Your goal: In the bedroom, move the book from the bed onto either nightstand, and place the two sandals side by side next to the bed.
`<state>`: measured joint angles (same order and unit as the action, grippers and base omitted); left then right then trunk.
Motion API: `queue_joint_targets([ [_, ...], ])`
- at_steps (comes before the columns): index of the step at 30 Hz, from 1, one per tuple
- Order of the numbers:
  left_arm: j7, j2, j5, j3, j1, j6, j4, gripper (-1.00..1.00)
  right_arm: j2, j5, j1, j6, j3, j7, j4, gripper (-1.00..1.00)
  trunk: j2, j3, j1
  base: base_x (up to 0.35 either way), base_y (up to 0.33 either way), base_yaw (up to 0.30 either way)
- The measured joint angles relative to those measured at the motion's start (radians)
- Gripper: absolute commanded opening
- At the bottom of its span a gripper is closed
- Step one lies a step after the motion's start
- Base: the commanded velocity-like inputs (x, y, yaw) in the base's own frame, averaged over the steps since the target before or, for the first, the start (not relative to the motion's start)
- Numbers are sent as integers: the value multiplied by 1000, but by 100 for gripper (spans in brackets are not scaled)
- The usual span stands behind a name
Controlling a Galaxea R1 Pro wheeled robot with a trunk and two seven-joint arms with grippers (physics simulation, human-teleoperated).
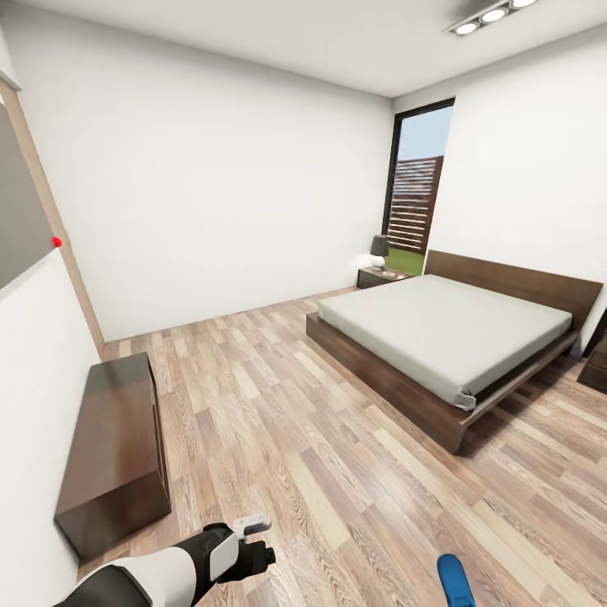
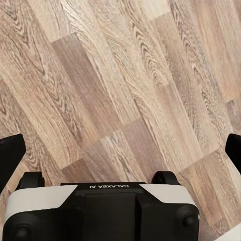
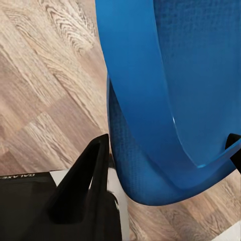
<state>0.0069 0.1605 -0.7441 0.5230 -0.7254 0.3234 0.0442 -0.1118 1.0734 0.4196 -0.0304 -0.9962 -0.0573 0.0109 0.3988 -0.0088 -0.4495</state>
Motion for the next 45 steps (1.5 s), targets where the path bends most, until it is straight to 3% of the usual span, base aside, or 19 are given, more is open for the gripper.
queue_joint_targets([
  [26,0,-1,-1,-1,0,0,0,100,9,-1,-36,1,0,0,0,-100,0,0,0,0,0,0],
  [32,0,-20,-1,-1,0,0,0,100,9,-1,-37,1,0,0,0,-100,0,0,0,0,0,0],
  [45,0,-23,-2,-2,0,-1,-1,100,9,-1,-36,1,0,0,0,-100,0,0,0,0,0,0],
])
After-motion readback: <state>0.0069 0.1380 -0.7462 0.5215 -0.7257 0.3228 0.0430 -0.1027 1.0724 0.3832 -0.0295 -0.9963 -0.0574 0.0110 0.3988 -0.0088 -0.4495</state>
